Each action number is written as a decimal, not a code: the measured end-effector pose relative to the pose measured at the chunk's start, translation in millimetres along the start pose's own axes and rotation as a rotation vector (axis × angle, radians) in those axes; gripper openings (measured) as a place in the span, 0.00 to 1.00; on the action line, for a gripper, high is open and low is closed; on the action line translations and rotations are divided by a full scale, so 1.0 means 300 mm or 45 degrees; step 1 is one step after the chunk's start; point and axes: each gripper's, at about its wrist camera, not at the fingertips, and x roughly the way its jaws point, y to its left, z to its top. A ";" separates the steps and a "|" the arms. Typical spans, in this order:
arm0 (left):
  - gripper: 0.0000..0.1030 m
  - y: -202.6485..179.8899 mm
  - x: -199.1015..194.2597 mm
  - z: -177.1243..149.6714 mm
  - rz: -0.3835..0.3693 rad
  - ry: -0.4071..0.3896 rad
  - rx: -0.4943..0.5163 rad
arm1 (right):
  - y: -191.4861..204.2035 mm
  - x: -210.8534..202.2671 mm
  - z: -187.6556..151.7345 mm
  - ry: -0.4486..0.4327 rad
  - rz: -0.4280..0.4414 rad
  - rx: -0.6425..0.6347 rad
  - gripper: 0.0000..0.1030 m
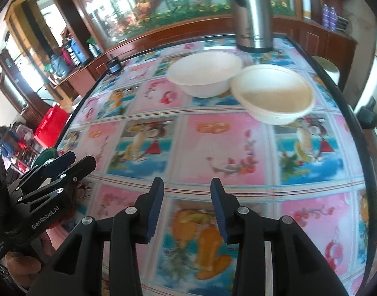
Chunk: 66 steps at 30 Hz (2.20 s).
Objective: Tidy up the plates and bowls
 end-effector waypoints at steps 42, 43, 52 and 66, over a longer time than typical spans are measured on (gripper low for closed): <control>0.53 -0.445 0.355 0.287 -0.147 0.101 -0.115 | -0.593 0.105 0.358 -0.044 -0.182 0.202 0.42; 0.53 -0.455 0.370 0.291 -0.149 0.111 -0.112 | -0.595 0.113 0.364 -0.041 -0.180 0.200 0.42; 0.53 -0.490 0.451 0.313 -0.156 0.156 -0.124 | -0.616 0.210 0.419 0.003 -0.144 0.178 0.42; 0.19 -0.498 0.526 0.287 -0.243 0.230 -0.087 | -0.585 0.224 0.403 0.027 -0.090 0.125 0.12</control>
